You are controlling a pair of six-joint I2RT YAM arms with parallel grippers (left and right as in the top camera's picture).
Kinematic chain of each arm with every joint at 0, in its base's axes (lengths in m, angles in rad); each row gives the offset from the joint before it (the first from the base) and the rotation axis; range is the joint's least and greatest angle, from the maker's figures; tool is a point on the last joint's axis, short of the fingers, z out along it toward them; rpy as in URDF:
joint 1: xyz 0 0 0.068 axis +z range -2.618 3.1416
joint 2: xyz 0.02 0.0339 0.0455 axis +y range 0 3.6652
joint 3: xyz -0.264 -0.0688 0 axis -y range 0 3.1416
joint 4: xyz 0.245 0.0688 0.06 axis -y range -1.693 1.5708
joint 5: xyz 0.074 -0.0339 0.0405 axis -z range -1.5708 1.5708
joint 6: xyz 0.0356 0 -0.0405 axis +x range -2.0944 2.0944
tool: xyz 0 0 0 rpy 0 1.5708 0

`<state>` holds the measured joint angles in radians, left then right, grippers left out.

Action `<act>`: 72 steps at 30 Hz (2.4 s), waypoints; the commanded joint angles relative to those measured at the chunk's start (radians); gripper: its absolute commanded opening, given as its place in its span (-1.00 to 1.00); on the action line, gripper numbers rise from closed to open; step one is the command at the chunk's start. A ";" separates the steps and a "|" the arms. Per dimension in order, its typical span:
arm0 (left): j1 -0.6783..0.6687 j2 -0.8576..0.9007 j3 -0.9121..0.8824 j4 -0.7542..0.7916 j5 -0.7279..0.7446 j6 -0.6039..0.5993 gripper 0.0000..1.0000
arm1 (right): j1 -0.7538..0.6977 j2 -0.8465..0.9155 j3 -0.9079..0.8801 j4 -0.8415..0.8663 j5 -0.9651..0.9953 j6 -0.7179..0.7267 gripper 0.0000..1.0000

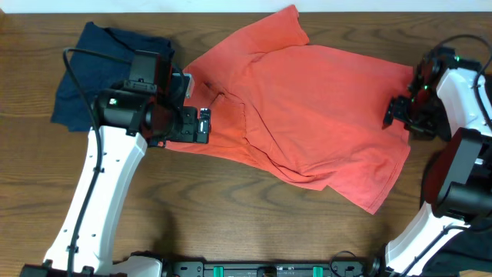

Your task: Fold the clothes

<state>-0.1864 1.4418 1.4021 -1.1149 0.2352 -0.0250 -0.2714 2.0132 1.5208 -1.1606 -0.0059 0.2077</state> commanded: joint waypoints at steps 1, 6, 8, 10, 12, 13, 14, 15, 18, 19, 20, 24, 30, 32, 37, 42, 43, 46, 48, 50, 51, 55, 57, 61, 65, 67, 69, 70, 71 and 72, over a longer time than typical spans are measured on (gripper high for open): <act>-0.003 0.017 0.007 -0.003 -0.016 0.014 0.96 | -0.047 0.002 -0.068 0.034 0.039 0.051 0.51; -0.003 0.030 0.007 -0.002 -0.016 0.014 0.96 | -0.086 0.002 -0.174 0.129 -0.030 0.053 0.48; -0.003 0.031 0.007 -0.002 -0.016 0.013 0.96 | -0.092 0.002 -0.207 0.167 -0.042 0.069 0.25; -0.003 0.031 0.007 -0.002 -0.016 0.014 0.96 | -0.097 0.002 -0.225 0.205 -0.082 0.069 -0.20; -0.003 0.031 0.007 -0.001 -0.016 0.014 0.96 | -0.100 0.002 -0.225 0.246 -0.109 0.069 -0.63; -0.003 0.031 0.007 -0.001 -0.017 0.014 0.96 | -0.102 0.001 -0.223 0.269 -0.108 0.068 -0.78; -0.003 0.031 0.007 -0.001 -0.017 0.014 0.96 | -0.107 0.001 -0.216 0.290 -0.094 0.068 -0.85; -0.003 0.031 0.007 -0.002 -0.019 0.014 0.96 | -0.115 0.001 -0.204 0.305 -0.070 0.069 -0.91; -0.003 0.031 0.007 -0.002 -0.019 0.014 0.96 | -0.151 0.001 -0.153 0.316 -0.004 0.069 -0.98; -0.003 0.031 0.007 -0.002 -0.019 0.014 0.96 | -0.164 0.001 -0.136 0.316 0.005 0.067 -0.97; -0.003 0.031 0.007 -0.002 -0.019 0.014 0.96 | -0.177 0.001 -0.117 0.315 0.002 0.056 -0.97; -0.003 0.043 0.006 -0.004 -0.019 0.013 0.96 | -0.207 0.000 -0.050 0.251 -0.047 -0.004 0.17; -0.003 0.091 -0.035 0.002 -0.012 -0.006 0.96 | -0.216 -0.008 0.071 0.114 -0.079 -0.007 0.24; -0.003 0.116 -0.057 0.024 -0.012 -0.006 0.96 | -0.216 -0.017 0.103 0.080 -0.148 -0.035 0.25; -0.003 0.216 -0.076 0.094 -0.015 -0.006 0.97 | -0.204 -0.062 0.123 0.009 -0.355 -0.105 0.25; -0.002 0.337 -0.076 0.121 -0.081 -0.006 0.79 | -0.169 -0.093 0.123 -0.056 -0.388 -0.145 0.25; -0.002 0.362 -0.076 0.123 -0.099 -0.011 0.78 | -0.159 -0.096 0.123 -0.069 -0.388 -0.154 0.25; 0.001 0.428 -0.076 0.145 -0.166 -0.050 0.78 | -0.130 -0.097 0.122 -0.084 -0.387 -0.165 0.26; 0.003 0.463 -0.076 0.163 -0.207 -0.070 0.78 | -0.115 -0.097 0.120 -0.085 -0.388 -0.165 0.29; 0.004 0.501 -0.076 0.175 -0.222 -0.080 0.78 | -0.100 -0.097 0.120 -0.083 -0.386 -0.165 0.30; 0.006 0.521 -0.076 0.179 -0.222 -0.082 0.78 | -0.094 -0.096 0.120 -0.082 -0.386 -0.165 0.30; 0.006 0.594 -0.076 0.182 -0.227 -0.082 0.52 | -0.081 -0.096 0.120 -0.081 -0.382 -0.165 0.33; 0.006 0.624 -0.076 0.181 -0.229 -0.098 0.19 | -0.081 -0.096 0.120 -0.082 -0.372 -0.164 0.34; 0.016 0.645 -0.076 0.127 -0.245 -0.196 -0.71 | -0.081 -0.096 0.120 -0.082 -0.326 -0.164 0.37; 0.056 0.629 -0.076 -0.007 -0.393 -0.365 -0.88 | -0.081 -0.096 0.120 -0.081 -0.282 -0.153 0.38; 0.087 0.622 -0.076 -0.050 -0.409 -0.381 -0.88 | -0.081 -0.096 0.120 -0.081 -0.282 -0.153 0.38; 0.112 0.618 -0.076 -0.077 -0.408 -0.381 -0.88 | -0.080 -0.096 0.119 -0.077 -0.282 -0.153 0.40; 0.122 0.617 -0.076 -0.089 -0.404 -0.381 -0.88 | -0.080 -0.096 0.118 -0.076 -0.282 -0.153 0.42; 0.130 0.617 -0.076 -0.098 -0.398 -0.381 -0.88 | -0.080 -0.096 0.116 -0.072 -0.282 -0.153 0.43; 0.137 0.617 -0.076 -0.107 -0.385 -0.381 -0.88 | -0.080 -0.096 0.111 -0.064 -0.282 -0.153 0.45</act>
<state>-0.0731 2.0583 1.3319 -1.1976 -0.1120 -0.3485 -0.3584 1.9362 1.6260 -1.2335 -0.2989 0.0589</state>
